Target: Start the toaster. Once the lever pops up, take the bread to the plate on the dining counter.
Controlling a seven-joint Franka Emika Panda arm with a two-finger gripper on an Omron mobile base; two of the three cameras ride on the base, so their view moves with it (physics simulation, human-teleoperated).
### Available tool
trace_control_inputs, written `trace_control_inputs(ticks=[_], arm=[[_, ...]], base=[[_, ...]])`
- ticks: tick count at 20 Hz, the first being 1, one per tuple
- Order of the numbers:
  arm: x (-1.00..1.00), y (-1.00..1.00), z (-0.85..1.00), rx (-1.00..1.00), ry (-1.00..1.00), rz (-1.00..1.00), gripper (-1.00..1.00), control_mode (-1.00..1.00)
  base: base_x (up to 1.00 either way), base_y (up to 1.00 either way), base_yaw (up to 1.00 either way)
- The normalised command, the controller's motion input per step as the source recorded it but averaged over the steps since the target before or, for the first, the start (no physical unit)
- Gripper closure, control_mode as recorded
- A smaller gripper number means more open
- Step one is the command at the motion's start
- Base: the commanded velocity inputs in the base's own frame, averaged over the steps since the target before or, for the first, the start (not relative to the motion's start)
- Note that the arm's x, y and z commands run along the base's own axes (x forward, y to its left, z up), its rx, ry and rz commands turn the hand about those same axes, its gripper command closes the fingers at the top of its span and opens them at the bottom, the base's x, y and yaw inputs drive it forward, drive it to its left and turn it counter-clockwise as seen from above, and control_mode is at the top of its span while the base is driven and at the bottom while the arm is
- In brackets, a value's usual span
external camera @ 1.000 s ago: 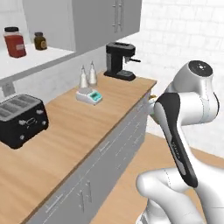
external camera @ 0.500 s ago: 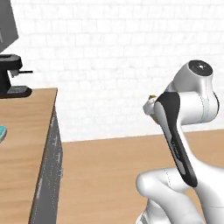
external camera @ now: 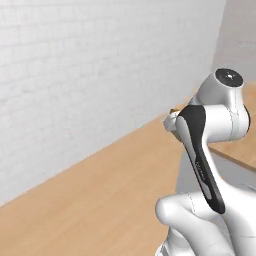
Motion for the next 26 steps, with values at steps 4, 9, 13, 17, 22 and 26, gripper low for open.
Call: trace_control_inputs(ticks=[4, 9, 13, 17, 22, 26], arm=[[0.00, 0.00, 0.00, 0.00, 0.00, 0.00, 1.00, 1.00], [0.00, 0.00, 0.00, 0.00, 0.00, 0.00, 1.00, 1.00], [0.00, 0.00, 0.00, 0.00, 0.00, 0.00, 1.00, 1.00], [0.00, 0.00, 0.00, 0.00, 0.00, 0.00, 1.00, 1.00], [0.00, 0.00, 0.00, 0.00, 0.00, 0.00, 1.00, 1.00], [0.00, 0.00, 0.00, 0.00, 0.00, 0.00, 1.00, 1.00]], base=[[0.00, 0.00, -0.97], [0.00, 0.00, -0.97], [0.00, 0.00, -0.95], [0.00, 0.00, -0.92], [0.00, 0.19, -0.65], [0.00, 0.98, 0.00]])
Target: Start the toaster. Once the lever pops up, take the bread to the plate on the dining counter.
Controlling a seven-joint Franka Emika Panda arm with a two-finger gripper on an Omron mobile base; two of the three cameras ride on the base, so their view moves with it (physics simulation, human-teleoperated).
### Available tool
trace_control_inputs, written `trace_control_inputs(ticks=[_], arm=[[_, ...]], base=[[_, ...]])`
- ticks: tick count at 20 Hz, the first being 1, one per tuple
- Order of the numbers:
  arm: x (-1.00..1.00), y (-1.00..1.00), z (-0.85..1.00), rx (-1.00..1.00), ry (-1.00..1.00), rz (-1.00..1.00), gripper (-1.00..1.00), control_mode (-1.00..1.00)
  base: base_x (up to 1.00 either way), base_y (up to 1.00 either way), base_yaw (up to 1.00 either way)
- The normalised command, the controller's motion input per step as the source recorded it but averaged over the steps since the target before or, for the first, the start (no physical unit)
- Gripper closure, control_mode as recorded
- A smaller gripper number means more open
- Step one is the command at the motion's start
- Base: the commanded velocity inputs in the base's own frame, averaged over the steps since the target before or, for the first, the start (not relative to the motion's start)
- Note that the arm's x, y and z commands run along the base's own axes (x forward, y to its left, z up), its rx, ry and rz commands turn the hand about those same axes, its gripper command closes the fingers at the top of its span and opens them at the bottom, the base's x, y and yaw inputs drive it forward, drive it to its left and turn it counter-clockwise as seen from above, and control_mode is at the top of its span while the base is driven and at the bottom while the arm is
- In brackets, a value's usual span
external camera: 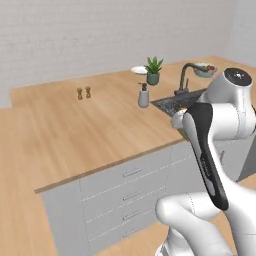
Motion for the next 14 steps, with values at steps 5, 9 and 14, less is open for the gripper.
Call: trace_control_inputs(ticks=[5, 9, 14], arm=[[0.00, 0.00, 0.00, 0.00, 0.00, 0.00, 1.00, 1.00], [0.00, 0.00, 0.00, 0.00, 0.00, 0.00, 1.00, 1.00], [0.00, 0.00, 0.00, 0.00, 0.00, 0.00, 1.00, 1.00]], base=[[-0.03, 1.00, 0.18], [-0.21, 1.00, 0.21], [-0.14, 1.00, 0.21]])
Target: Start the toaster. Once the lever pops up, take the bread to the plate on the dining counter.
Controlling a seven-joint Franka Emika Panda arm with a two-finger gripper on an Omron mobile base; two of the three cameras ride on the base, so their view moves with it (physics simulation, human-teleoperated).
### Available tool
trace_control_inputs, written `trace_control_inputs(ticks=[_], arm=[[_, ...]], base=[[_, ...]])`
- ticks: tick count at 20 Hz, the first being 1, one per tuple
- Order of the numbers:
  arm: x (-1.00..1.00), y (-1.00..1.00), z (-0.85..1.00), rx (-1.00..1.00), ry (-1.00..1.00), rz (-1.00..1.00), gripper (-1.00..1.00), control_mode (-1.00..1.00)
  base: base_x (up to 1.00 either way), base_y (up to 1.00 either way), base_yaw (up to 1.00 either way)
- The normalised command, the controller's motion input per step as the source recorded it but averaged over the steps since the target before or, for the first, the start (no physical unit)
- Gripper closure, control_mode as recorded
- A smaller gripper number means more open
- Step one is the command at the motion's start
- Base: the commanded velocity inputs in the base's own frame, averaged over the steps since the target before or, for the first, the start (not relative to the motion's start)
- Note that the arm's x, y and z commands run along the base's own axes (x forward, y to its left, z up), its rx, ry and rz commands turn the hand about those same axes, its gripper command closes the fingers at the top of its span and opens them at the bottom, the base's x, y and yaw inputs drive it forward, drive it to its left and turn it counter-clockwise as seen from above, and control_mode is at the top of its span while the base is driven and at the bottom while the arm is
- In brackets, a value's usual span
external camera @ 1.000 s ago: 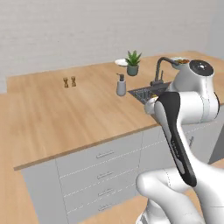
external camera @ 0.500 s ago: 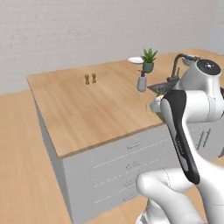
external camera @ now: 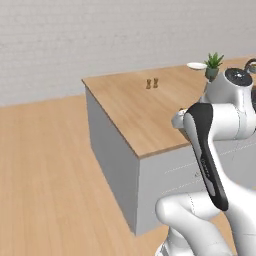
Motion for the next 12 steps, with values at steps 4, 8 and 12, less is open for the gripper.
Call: trace_control_inputs(ticks=[4, 8, 12], arm=[[0.00, 0.00, 0.00, 0.00, 0.00, 0.00, 1.00, 1.00], [0.00, 0.00, 0.00, 0.00, 0.00, 0.00, 1.00, 1.00], [0.00, 0.00, 0.00, 0.00, 0.00, 0.00, 1.00, 1.00]], base=[[-0.01, 1.00, 0.20], [0.02, 1.00, 0.17], [0.19, 0.97, 0.11]])
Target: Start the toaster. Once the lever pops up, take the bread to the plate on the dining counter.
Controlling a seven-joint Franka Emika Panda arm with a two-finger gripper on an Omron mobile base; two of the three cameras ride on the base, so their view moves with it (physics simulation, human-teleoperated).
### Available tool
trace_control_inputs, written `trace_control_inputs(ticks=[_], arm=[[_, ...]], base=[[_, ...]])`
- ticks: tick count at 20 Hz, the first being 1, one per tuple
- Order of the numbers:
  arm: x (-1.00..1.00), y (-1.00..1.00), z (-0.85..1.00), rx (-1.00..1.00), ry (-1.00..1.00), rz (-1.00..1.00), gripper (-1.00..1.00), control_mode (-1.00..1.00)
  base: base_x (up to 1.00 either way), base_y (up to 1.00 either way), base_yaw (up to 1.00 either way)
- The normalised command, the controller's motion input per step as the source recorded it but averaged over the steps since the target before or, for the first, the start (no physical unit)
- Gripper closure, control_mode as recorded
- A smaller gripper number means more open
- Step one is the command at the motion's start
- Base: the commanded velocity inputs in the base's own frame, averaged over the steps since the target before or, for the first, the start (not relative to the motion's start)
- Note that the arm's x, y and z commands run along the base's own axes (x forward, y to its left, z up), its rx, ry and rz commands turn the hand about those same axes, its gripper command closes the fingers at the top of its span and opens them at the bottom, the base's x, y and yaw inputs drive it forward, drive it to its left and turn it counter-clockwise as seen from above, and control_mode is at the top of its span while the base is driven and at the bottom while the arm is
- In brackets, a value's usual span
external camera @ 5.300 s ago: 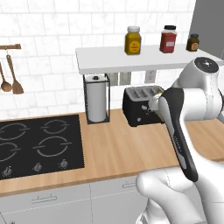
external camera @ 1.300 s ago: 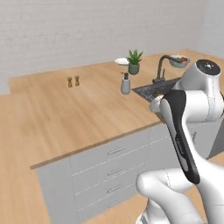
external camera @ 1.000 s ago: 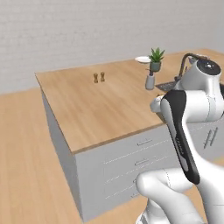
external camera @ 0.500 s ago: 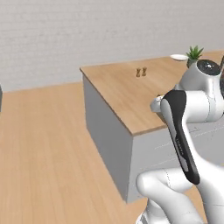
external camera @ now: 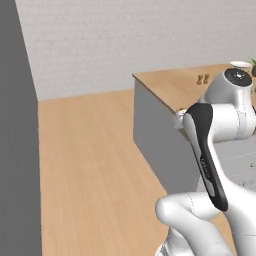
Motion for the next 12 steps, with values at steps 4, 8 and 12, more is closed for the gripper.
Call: trace_control_inputs(ticks=[4, 8, 12], arm=[[0.00, 0.00, 0.00, 0.00, 0.00, 0.00, 1.00, 1.00], [0.00, 0.00, 0.00, 0.00, 0.00, 0.00, 1.00, 1.00], [0.00, 0.00, 0.00, 0.00, 0.00, 0.00, 1.00, 1.00]], base=[[0.58, 0.59, 0.02], [0.95, 0.35, 0.00], [1.00, 0.27, 0.00]])
